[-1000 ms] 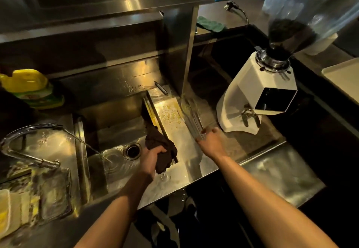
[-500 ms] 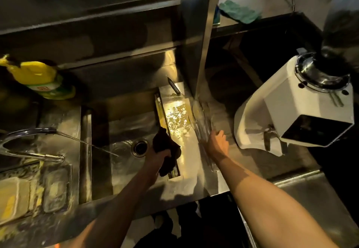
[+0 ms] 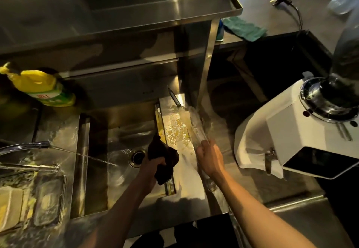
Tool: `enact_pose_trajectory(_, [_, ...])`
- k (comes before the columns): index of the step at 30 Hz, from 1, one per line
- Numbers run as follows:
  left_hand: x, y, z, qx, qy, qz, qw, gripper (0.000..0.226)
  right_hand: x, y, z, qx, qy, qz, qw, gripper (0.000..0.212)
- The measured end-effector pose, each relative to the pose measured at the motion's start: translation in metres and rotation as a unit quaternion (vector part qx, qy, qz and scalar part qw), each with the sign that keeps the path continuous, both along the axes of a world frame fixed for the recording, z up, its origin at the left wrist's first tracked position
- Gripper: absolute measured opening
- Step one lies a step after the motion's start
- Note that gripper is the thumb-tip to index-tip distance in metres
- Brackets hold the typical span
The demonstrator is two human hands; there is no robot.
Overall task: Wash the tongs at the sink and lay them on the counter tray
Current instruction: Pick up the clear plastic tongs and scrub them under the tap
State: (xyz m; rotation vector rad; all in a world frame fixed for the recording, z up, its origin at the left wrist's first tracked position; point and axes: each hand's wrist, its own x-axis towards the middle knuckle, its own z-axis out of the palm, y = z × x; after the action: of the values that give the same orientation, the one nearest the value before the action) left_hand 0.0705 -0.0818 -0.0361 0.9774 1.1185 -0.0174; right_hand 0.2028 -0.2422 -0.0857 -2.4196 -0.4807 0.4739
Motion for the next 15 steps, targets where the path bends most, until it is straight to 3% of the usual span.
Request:
enact_pose_trajectory(3, [-0.003,0.011,0.004,-0.029,-0.036,0.02,0.999,0.028,-0.006,0.011,0.0,0.021,0.019,0.051,0.998,0.03])
enact_pose_trajectory(7, [-0.019,0.031,0.01,-0.087,-0.085,0.074,0.99,0.026,-0.023,0.03,0.01,0.016,0.038,0.14,0.989,0.04])
enact_pose_trajectory(9, [-0.034,0.046,0.01,-0.103,-0.115,0.104,0.982,0.032,-0.038,0.044,0.019,0.058,0.072,0.129,0.987,0.048])
enact_pose_trajectory(11, [-0.049,0.063,0.009,-0.12,-0.149,0.116,0.975,0.047,-0.052,0.061,0.024,0.07,0.089,0.144,0.983,0.044])
enact_pose_trajectory(15, [-0.086,0.099,0.007,-0.168,-0.204,0.145,0.953,0.053,-0.083,0.096,0.034,0.061,0.106,0.21,0.97,0.039])
